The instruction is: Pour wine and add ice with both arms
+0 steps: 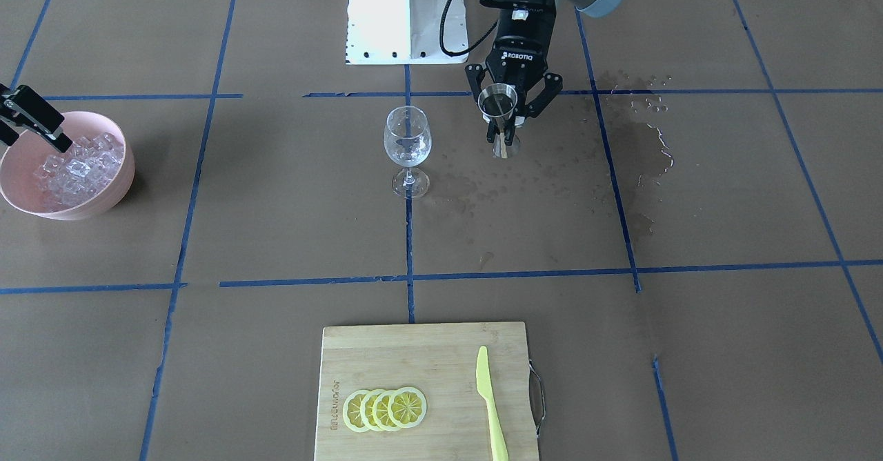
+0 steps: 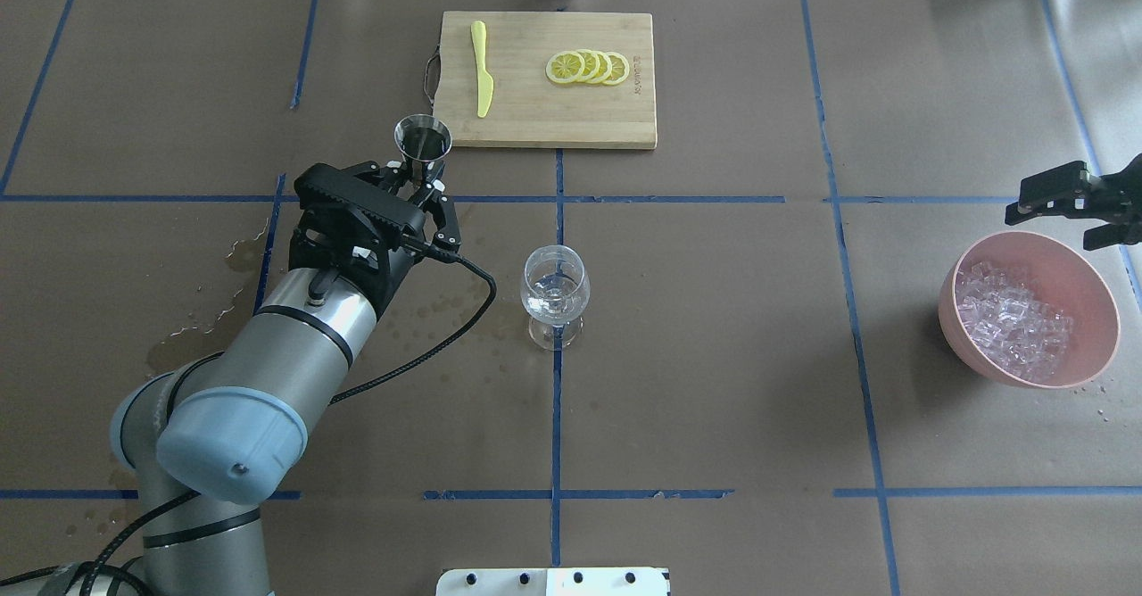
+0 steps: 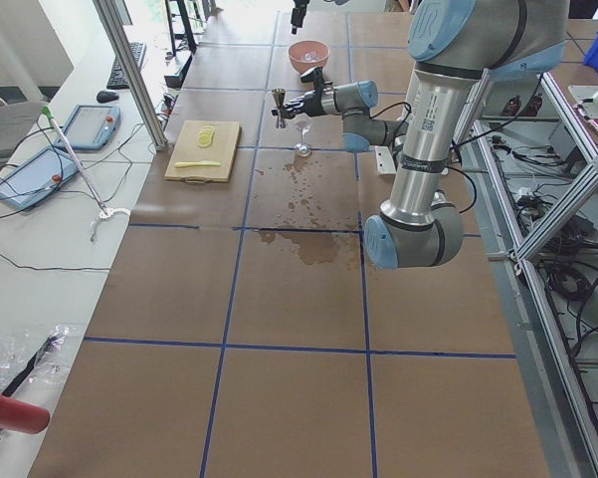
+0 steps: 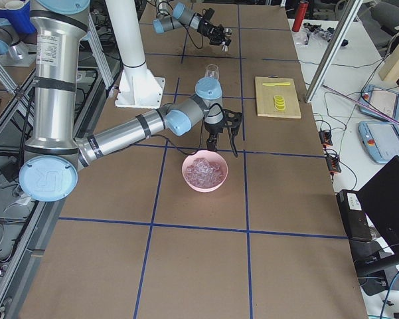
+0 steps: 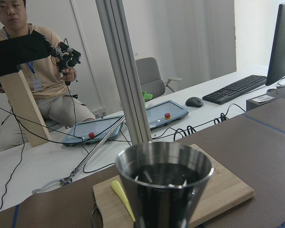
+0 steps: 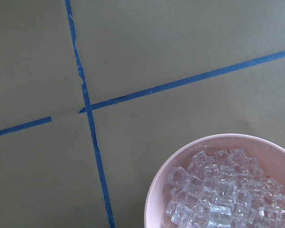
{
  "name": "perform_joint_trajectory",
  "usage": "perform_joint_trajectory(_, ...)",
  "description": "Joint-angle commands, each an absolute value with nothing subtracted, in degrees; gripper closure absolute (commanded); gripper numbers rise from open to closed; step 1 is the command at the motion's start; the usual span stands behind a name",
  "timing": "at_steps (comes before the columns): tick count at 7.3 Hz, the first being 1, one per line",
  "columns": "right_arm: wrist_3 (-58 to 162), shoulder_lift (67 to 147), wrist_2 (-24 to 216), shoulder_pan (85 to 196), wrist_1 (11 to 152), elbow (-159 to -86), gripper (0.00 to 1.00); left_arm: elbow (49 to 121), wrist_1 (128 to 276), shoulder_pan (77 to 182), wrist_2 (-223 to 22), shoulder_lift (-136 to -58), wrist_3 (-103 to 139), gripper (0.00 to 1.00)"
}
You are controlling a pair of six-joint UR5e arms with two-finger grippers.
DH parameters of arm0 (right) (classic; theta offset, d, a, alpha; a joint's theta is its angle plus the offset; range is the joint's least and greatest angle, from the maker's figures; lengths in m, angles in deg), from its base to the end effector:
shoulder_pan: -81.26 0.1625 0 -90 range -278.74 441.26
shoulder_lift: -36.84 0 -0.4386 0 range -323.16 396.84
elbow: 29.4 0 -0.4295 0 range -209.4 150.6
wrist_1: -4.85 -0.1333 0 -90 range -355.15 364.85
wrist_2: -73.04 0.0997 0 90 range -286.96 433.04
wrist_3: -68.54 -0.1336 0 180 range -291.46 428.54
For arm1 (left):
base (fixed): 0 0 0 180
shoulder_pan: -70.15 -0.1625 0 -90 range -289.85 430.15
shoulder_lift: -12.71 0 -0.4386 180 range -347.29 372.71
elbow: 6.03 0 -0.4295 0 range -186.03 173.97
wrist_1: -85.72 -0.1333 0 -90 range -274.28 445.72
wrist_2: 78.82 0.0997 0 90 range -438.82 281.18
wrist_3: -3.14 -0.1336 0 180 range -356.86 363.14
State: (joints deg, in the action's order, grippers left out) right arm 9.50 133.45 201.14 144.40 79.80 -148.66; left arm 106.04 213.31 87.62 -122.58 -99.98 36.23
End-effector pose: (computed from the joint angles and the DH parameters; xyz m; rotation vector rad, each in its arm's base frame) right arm -0.1756 -0.4593 0.4550 0.0272 -0.9021 0.3046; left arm 0.4833 -0.3930 0.1782 1.3199 0.6665 -0.0214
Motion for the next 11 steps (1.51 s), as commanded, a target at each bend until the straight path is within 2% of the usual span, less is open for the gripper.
perform_joint_trajectory(1,9.0,134.7,201.2,143.2,79.8,-149.0,0.00,105.3,211.2,87.2,-122.6,-101.7,34.3,1.00)
perform_joint_trajectory(4,3.9,135.5,201.2,141.8,75.4,-148.9,0.00,102.8,210.2,84.8,-122.4,-103.0,34.0,1.00)
perform_joint_trajectory(11,2.3,135.4,201.0,140.5,75.2,-148.8,0.00,102.0,210.2,82.5,-120.1,-104.8,24.0,1.00)
